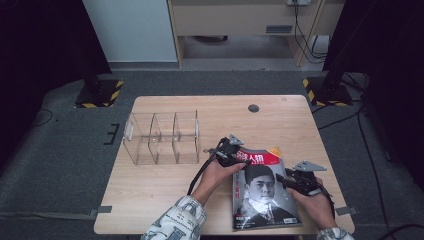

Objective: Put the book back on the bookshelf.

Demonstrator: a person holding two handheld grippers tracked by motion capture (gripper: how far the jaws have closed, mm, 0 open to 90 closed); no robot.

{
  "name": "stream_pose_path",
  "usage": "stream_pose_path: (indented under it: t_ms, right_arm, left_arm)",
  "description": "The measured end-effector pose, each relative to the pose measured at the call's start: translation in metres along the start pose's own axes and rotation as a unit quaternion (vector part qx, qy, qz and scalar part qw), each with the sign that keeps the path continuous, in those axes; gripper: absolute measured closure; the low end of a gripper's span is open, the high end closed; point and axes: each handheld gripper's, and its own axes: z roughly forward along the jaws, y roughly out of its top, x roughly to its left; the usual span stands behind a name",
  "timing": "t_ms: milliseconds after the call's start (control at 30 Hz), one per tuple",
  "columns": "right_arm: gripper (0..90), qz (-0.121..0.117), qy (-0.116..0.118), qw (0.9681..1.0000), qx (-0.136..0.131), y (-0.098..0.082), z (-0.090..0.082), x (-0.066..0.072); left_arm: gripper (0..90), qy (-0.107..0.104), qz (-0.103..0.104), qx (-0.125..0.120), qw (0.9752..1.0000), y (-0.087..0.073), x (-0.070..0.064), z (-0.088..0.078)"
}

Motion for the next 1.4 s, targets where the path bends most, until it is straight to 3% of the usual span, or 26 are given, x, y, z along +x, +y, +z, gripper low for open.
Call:
stream_pose_path:
  t_ms: [133, 367, 433, 500, 600, 700, 800, 1100, 1400]
  right_arm:
    - [51.8, -0.001, -0.001, 1.0000, 0.000, 0.000, 0.000, 0.000]
    - [52.0, -0.010, 0.003, 0.9999, 0.001, 0.002, 0.002, 0.002]
    - [52.0, -0.013, 0.001, 0.9999, 0.000, 0.002, 0.002, 0.003]
    - [51.9, -0.014, 0.000, 0.9999, 0.000, 0.002, 0.002, 0.003]
    - [51.8, -0.012, 0.002, 0.9999, 0.001, 0.002, 0.002, 0.003]
    - [51.9, -0.012, 0.001, 0.9999, 0.000, 0.002, 0.002, 0.004]
    - [51.9, -0.014, 0.001, 0.9999, 0.001, 0.002, 0.002, 0.004]
    - [52.1, -0.024, 0.004, 0.9997, 0.000, 0.003, 0.003, 0.005]
    - [52.1, -0.031, 0.002, 0.9995, -0.002, 0.003, 0.003, 0.006]
  left_arm:
    - [39.3, -0.011, -0.013, 0.004, 0.9998, 0.002, 0.003, 0.005]
    - [54.4, -0.009, -0.007, 0.009, 0.9999, 0.002, 0.003, 0.006]
    - [59.0, -0.013, -0.013, 0.004, 0.9998, 0.004, 0.004, 0.004]
    - [62.8, -0.029, -0.018, -0.017, 0.9993, 0.007, 0.004, 0.001]
    - [66.8, -0.034, -0.020, -0.015, 0.9991, 0.011, 0.002, -0.002]
    - [66.4, -0.035, -0.008, -0.007, 0.9993, 0.015, 0.000, -0.002]
    - [65.0, -0.043, -0.013, -0.007, 0.9990, 0.016, 0.000, -0.001]
    - [52.2, -0.072, -0.002, 0.015, 0.9973, 0.014, -0.003, 0.014]
    - [59.1, -0.075, -0.008, 0.015, 0.9970, 0.020, -0.008, 0.017]
